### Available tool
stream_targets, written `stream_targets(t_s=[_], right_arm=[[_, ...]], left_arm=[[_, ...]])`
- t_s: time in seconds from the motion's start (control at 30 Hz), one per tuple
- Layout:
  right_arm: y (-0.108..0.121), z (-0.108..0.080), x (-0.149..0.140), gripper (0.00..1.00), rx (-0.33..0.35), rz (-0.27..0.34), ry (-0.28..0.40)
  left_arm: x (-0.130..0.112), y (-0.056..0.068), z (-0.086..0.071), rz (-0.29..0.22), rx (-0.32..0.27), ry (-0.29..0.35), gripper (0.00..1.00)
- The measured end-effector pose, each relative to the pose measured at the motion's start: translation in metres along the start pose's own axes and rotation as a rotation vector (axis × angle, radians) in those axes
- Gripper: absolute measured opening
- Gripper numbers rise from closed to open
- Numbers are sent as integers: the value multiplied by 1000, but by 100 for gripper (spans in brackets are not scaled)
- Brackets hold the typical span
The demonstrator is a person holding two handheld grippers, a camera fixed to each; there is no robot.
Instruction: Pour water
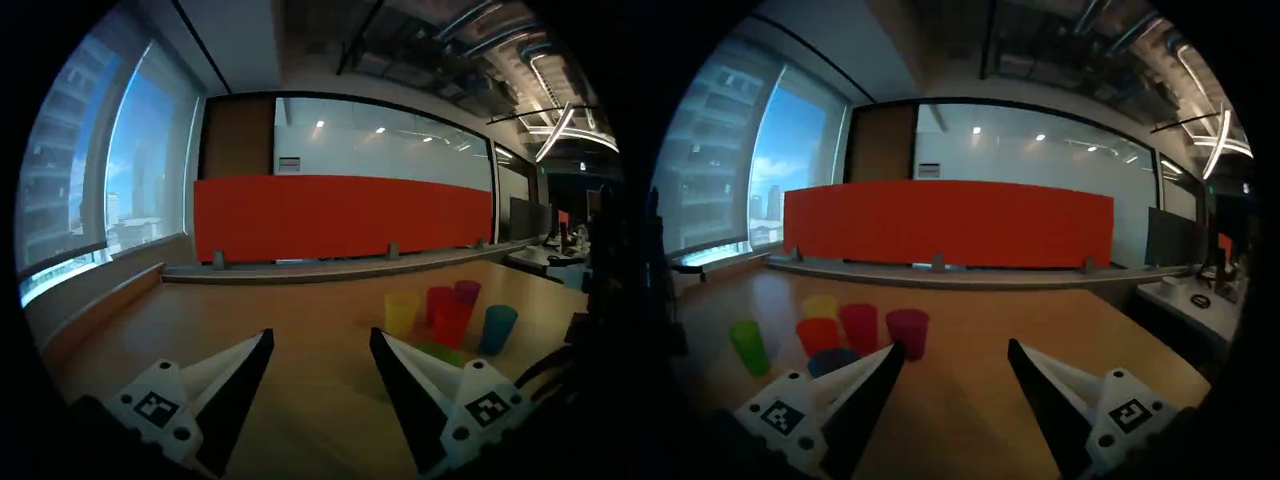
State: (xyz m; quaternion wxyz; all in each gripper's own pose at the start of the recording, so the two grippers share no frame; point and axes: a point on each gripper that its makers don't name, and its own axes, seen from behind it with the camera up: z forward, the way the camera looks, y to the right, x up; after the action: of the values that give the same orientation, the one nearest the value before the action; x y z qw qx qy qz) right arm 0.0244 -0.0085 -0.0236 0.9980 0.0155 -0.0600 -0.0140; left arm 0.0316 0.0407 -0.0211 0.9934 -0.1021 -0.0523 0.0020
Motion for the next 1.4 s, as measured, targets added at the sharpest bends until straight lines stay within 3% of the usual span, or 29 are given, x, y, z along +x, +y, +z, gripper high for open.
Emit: stream_targets(t_s=[0.27,0.57,1.4], right_arm=[[2,2,9,99,-41,4,34],[11,2,10,99,-83,-11,26],[-2,11,10,99,-99,-26,-20]], left_arm=[[13,-4,0,-7,41,46,89],[20,-13,-1,-4,93,95,89],[3,-30,-1,-24,156,142,89]])
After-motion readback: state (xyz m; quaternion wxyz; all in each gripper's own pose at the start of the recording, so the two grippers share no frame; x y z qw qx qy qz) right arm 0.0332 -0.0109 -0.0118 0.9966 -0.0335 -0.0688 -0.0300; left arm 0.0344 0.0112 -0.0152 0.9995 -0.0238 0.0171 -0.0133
